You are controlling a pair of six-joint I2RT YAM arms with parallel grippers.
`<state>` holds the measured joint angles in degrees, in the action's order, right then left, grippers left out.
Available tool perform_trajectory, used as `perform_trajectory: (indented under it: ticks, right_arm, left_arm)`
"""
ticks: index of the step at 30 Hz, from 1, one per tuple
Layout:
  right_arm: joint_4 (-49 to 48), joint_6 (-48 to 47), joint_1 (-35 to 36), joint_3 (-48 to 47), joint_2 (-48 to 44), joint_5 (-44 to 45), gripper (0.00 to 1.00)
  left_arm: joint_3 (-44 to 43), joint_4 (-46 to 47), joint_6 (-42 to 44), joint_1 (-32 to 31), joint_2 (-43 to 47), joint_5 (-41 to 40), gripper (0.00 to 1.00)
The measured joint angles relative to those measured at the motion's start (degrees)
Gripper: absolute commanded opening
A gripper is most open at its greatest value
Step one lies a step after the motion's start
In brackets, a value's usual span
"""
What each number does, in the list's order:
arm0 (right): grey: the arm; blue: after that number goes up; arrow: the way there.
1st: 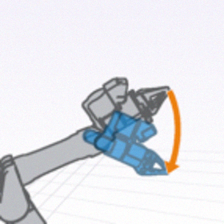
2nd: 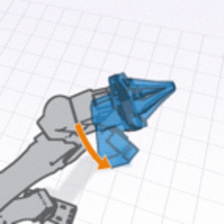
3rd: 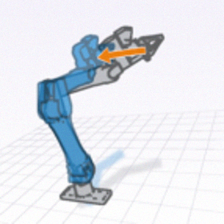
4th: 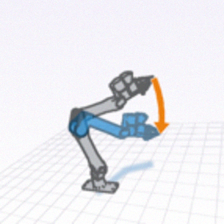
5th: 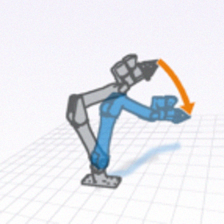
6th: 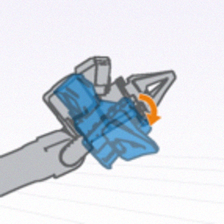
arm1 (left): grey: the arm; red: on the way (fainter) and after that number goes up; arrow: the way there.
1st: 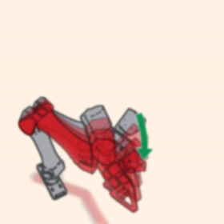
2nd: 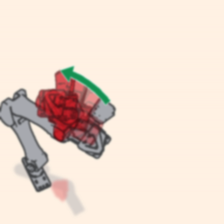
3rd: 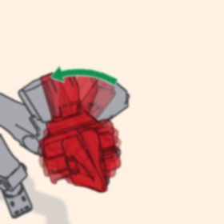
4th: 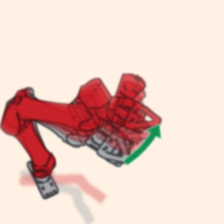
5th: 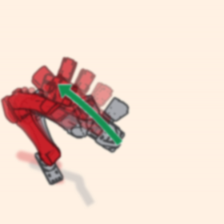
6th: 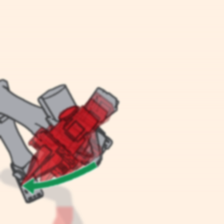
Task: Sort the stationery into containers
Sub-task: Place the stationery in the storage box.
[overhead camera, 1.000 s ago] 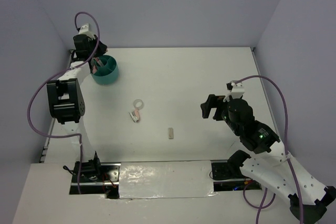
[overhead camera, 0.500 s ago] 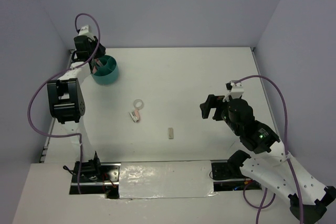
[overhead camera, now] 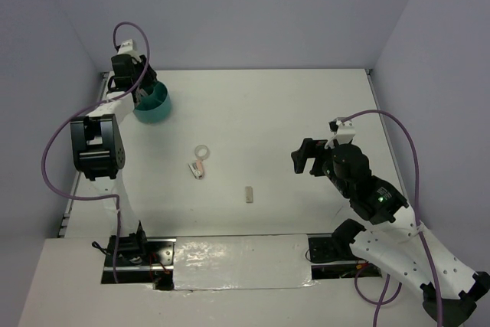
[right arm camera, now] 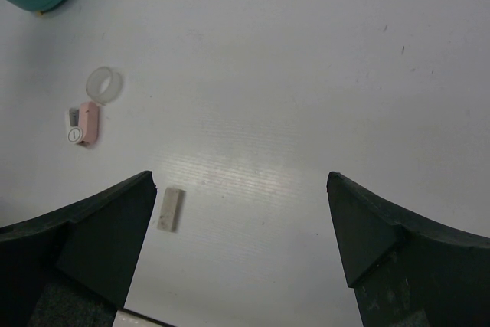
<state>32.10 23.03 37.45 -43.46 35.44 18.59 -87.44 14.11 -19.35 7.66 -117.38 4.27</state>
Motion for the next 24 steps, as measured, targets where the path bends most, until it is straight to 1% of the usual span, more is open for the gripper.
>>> perform_trajectory:
  ticks: [2,5,7,9,18,22,24]
  right_arm:
    - [0.0,0.0,0.0,0.0,0.0,0.0,1.0]
    - [0.0,0.0,0.0,0.0,0.0,0.0,1.0]
    - [0.0,0.0,0.0,0.0,0.0,0.0,1.0]
    - [0.0,0.0,0.0,0.0,0.0,0.0,1.0]
    - [0.0,-0.2,0.0,0.0,0.0,-0.1,1.0]
    - [0.0,-0.2,0.0,0.0,0.0,-0.4,1.0]
    - [0.0,-0.2,0.0,0.0,0.0,-0.4,1.0]
  left_arm:
    - [0.0,0.0,0.1,-0.2,0.0,0.0,0.57]
    - [0.1,0.0,0.2,-0.4,0.0,-0.3,0.58]
    - [0.2,0.0,0.2,-0.4,0.0,-0.4,0.57]
    - [0.5,0.1,0.2,-0.4,0.0,-0.7,0.53]
    - [1.2,0.2,-0.2,-0.4,0.0,-1.0,0.53]
    - [1.2,0.0,-0.2,-0.4,0.1,-1.5,0.52]
    - [1.2,-0.1,-0.1,-0.4,0.2,-1.8,0.49]
